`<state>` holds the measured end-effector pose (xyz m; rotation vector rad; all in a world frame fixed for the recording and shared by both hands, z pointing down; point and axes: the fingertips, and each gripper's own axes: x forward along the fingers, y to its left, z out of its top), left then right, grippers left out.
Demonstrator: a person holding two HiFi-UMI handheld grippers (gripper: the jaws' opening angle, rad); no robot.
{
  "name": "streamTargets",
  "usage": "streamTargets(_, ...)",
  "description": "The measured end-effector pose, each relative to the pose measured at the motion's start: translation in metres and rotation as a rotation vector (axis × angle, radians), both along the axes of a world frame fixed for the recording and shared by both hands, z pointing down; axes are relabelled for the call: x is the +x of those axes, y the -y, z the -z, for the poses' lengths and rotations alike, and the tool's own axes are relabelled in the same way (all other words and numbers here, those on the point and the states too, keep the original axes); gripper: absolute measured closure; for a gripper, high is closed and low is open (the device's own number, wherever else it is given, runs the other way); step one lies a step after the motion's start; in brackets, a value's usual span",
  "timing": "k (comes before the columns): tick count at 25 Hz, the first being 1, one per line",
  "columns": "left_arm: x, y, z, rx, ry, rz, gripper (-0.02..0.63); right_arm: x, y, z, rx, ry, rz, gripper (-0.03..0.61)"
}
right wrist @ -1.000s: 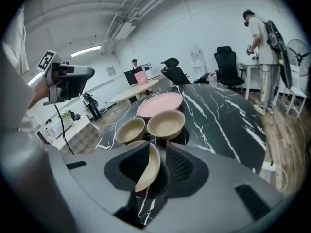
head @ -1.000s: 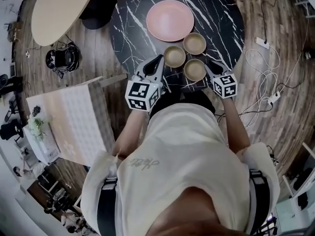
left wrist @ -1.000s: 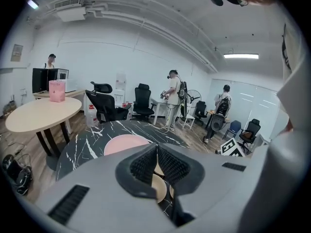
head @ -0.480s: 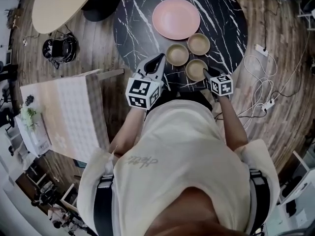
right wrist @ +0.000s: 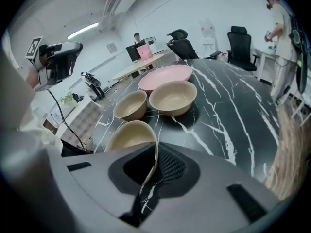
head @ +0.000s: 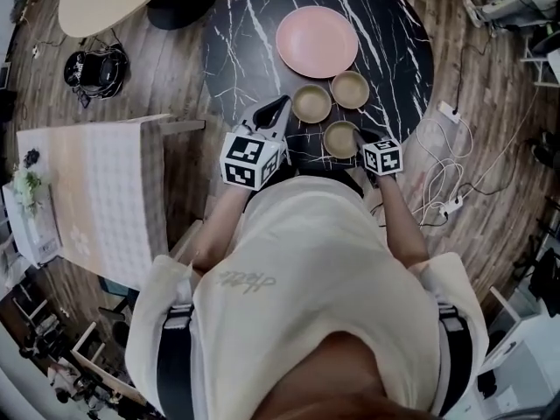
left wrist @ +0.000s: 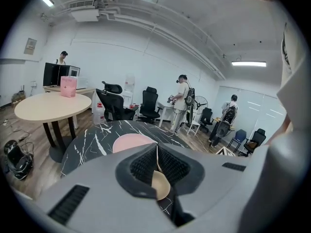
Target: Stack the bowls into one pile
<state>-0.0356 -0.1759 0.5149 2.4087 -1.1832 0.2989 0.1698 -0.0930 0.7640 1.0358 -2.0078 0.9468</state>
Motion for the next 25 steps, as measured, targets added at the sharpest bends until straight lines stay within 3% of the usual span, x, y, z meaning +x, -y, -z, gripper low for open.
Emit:
streamTargets(5,-0.002,0.004,0.002,0.012,-0.033,0.02,0.592,0.001,0.009,0.018,0.023,-0.005,0.044,0.551)
streamTargets(16,-0.011,0.008,-0.002,0.021,-0.043,0.062,0.592,-0.025,0.044,0.082,0.169,0.043,0.125,0.543)
streamTargets(25,-0.034,-0.001,-0.001,0.006,-0.036,0.134,0.592,-0.058,0.076,0.081,0.195,0.068,0.194,0.54)
